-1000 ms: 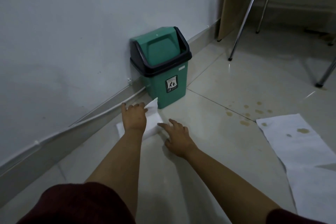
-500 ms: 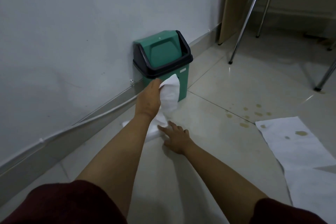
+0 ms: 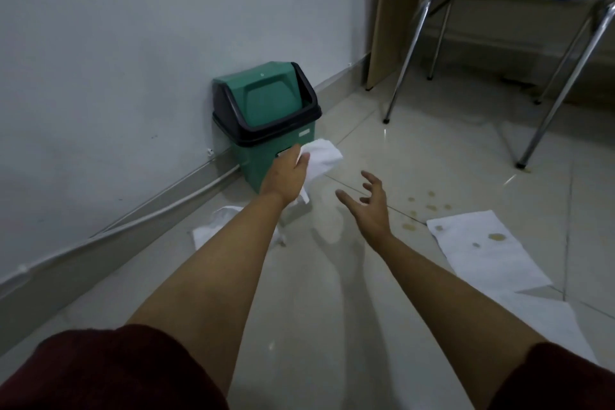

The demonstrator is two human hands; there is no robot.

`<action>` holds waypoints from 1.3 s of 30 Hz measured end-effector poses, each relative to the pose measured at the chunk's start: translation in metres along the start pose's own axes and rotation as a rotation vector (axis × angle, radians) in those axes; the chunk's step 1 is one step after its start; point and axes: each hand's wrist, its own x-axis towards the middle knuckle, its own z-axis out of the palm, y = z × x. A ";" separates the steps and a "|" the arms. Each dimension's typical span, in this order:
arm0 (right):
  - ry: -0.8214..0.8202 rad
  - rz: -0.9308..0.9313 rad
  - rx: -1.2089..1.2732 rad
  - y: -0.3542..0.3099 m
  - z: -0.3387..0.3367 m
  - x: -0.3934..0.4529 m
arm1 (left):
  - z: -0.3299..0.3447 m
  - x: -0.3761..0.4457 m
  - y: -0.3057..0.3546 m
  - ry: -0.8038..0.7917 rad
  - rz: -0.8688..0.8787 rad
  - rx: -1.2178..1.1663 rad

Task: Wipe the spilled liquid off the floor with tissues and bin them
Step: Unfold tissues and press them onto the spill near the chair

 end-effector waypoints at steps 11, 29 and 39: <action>0.040 -0.165 -0.038 -0.014 -0.040 0.011 | 0.045 0.007 0.043 -0.225 -0.070 -0.233; 0.018 0.300 0.363 0.031 -0.141 0.022 | 0.111 0.014 0.047 -0.176 -0.371 -0.551; 0.239 0.150 -0.232 0.067 -0.171 0.053 | 0.167 0.009 0.038 -0.362 -0.451 -0.565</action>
